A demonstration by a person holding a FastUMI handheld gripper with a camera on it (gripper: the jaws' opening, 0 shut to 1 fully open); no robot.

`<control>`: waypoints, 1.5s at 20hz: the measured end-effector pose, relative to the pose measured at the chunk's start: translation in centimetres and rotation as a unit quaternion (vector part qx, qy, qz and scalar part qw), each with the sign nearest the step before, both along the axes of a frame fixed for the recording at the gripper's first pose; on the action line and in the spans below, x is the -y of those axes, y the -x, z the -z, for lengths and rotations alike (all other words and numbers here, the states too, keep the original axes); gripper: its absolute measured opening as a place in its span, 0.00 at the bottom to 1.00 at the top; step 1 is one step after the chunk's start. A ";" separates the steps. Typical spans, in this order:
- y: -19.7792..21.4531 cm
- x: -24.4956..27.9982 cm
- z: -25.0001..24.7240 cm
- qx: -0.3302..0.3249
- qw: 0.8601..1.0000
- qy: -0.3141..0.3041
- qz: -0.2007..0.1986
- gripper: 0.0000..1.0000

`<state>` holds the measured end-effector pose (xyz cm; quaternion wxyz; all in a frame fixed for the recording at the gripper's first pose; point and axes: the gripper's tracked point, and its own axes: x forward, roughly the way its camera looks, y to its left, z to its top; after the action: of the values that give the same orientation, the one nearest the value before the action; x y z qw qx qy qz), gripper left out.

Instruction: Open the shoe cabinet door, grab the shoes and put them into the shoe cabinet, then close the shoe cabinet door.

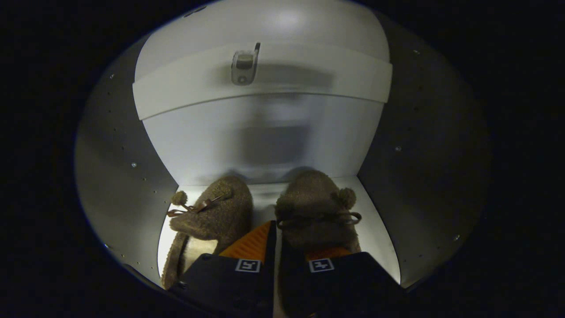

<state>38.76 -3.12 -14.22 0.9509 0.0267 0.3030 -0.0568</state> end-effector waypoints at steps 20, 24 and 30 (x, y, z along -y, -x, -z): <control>35.4 -5.0 -16.9 0.247 0.967 -0.028 -0.054 1.00; 43.5 -4.3 -17.3 0.247 0.964 -0.047 -0.083 1.00; 52.9 1.4 -17.4 0.251 0.965 -0.031 -0.066 0.99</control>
<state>-14.16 -4.56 3.13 0.9968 0.0491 0.0578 0.0241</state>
